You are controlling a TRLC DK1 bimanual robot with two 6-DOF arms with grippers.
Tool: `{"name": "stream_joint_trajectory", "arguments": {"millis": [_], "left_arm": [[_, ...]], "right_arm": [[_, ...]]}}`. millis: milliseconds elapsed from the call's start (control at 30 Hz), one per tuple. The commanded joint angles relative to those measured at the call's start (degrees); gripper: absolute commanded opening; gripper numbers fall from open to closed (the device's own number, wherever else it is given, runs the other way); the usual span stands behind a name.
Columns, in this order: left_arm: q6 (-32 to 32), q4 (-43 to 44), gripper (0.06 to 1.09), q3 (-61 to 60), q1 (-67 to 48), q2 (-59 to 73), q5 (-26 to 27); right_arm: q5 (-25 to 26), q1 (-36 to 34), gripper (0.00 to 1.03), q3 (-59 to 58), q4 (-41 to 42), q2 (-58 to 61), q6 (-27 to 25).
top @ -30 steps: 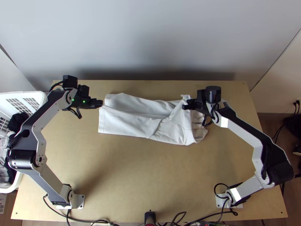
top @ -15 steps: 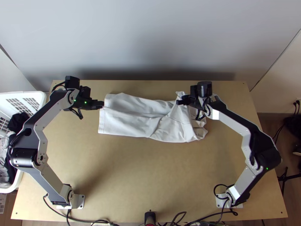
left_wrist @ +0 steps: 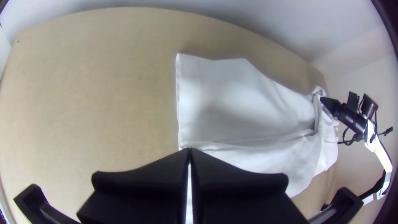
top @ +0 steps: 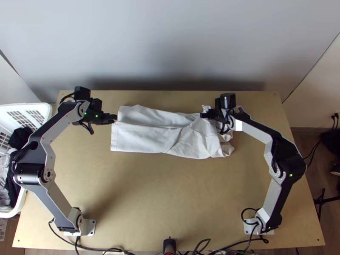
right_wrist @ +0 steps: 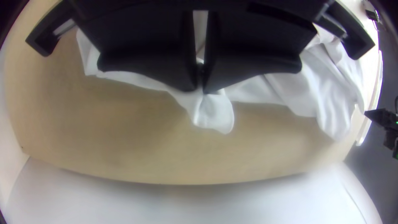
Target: Fold the t-shirt
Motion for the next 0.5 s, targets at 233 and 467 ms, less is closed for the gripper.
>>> {"name": "stream_joint_trajectory", "arguments": {"millis": [233, 467], "left_arm": [[-0.04, -0.03, 0.09, 0.49, -0.05, -0.03, -0.58], [-0.04, -0.12, 0.09, 0.41, 0.04, -0.12, -0.58]], "right_arm": [[0.72, -0.38, 0.03, 0.31, -0.03, 1.63, 1.34], [2.03, -1.09, 0.56, 0.31, -0.03, 0.49, 2.22]]}}
